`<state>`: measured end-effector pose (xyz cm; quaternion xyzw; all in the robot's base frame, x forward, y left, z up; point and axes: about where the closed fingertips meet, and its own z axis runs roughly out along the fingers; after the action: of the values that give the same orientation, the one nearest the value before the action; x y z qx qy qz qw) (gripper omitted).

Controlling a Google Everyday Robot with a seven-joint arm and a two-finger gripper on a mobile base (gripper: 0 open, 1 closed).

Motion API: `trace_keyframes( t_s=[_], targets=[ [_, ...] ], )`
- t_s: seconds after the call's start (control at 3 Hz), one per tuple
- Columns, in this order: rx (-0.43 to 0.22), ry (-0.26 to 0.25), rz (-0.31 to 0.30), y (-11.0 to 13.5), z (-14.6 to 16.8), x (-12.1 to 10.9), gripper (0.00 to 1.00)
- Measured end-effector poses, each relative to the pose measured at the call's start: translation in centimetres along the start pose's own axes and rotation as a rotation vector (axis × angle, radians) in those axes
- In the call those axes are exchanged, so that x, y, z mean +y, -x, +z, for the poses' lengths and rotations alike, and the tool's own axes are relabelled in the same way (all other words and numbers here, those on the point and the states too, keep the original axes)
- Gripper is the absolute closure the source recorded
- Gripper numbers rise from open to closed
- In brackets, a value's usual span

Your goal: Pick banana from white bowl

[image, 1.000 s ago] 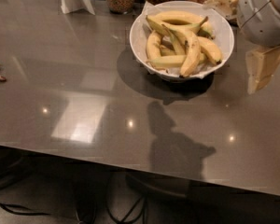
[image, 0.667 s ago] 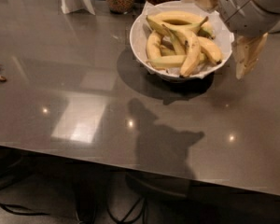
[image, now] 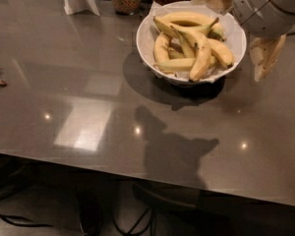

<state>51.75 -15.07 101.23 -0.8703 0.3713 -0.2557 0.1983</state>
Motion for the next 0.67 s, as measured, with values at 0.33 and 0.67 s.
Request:
trace_keyframes(
  t_s=[0.33, 0.67],
  targets=[
    [0.032, -0.028, -0.042, -0.2, 0.3, -0.3, 0.00],
    [0.088, -0.076, -0.139, -1.0, 2.5, -1.5, 0.00]
  ],
)
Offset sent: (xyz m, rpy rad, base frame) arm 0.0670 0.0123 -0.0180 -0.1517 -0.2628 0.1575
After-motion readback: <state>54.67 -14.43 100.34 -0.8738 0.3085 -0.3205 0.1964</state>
